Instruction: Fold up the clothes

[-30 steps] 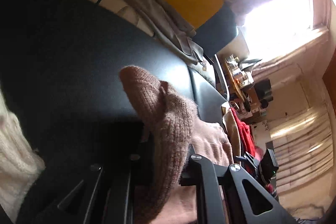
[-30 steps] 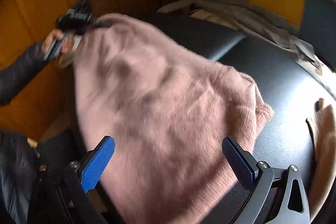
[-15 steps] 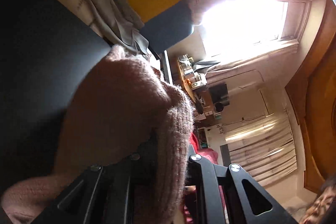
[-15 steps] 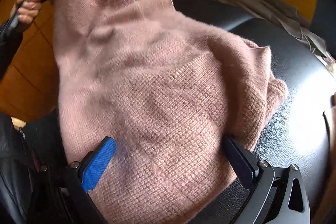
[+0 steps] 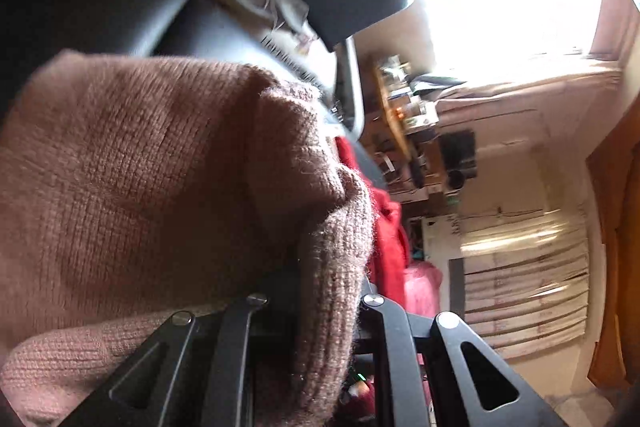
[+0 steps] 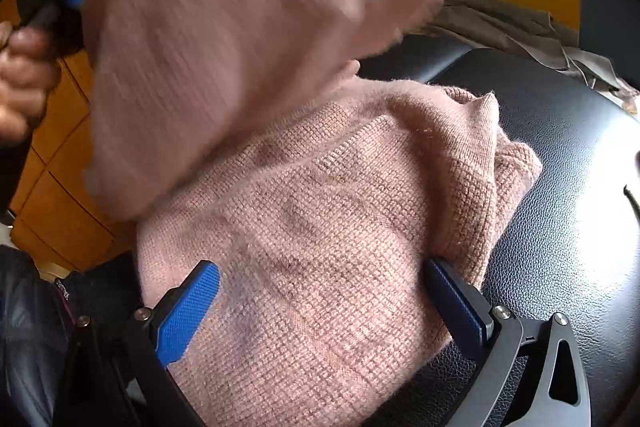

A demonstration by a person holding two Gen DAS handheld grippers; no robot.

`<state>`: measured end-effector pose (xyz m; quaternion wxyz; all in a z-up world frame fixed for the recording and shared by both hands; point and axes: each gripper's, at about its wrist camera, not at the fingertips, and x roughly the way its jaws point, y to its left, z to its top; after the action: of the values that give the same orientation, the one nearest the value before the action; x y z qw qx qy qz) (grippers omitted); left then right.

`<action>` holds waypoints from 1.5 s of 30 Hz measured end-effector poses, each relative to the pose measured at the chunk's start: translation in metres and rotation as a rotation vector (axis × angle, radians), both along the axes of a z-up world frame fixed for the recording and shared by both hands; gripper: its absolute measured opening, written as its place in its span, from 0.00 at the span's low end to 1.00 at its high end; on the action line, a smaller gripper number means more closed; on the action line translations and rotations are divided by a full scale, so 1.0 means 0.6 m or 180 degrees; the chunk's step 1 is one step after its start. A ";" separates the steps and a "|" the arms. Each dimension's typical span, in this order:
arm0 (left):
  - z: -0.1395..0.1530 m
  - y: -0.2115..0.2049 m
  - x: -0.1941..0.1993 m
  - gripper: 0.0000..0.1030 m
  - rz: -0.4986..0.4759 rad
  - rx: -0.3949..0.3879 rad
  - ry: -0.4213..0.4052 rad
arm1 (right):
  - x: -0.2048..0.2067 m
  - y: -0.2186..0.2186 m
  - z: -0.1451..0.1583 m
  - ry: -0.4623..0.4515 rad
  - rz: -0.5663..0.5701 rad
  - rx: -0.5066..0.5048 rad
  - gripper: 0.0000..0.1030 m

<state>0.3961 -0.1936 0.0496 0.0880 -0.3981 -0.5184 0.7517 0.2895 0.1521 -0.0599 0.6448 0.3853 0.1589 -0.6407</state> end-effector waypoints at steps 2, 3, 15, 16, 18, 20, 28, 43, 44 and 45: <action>-0.024 0.013 -0.020 0.13 -0.0032 -0.0025 -0.0117 | 0.001 0.002 -0.001 -0.0013 -0.0003 -0.0020 1.00; -0.035 0.019 -0.026 0.13 -0.0061 -0.0009 -0.0182 | 0.001 0.002 -0.001 -0.0018 -0.0004 -0.0026 1.00; 0.019 0.048 -0.025 0.30 -0.0491 0.0490 -0.0102 | 0.020 0.007 0.003 0.0149 -0.0064 -0.0013 1.00; 0.032 0.046 -0.021 0.30 -0.0534 0.0518 -0.0020 | 0.025 0.011 0.004 0.0207 -0.0086 0.0009 1.00; 0.056 0.038 -0.013 0.30 -0.0611 0.0571 0.0145 | 0.036 0.027 0.005 0.0275 -0.0169 0.0131 1.00; 0.069 -0.005 0.000 0.30 -0.0557 0.0581 0.0324 | 0.046 0.046 0.005 0.0299 -0.0261 0.0275 1.00; 0.029 -0.197 0.149 0.32 0.0293 -0.0177 0.0521 | 0.120 0.129 0.102 0.0530 -0.0212 0.0293 1.00; -0.067 -0.225 0.239 0.33 0.0119 -0.0368 0.0669 | 0.150 -0.122 0.150 -0.0430 0.0842 0.0895 1.00; -0.070 -0.219 0.234 0.33 0.0079 -0.0380 0.0687 | 0.151 -0.089 0.135 -0.0464 0.0718 0.0964 1.00; -0.071 -0.212 0.229 0.33 0.0044 -0.0402 0.0699 | 0.152 -0.057 0.120 -0.0499 0.0594 0.1032 1.00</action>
<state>0.5337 -0.3209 0.0067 0.1137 -0.3146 -0.4600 0.8225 0.3805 0.1182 0.0124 0.6413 0.5163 0.2444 -0.5123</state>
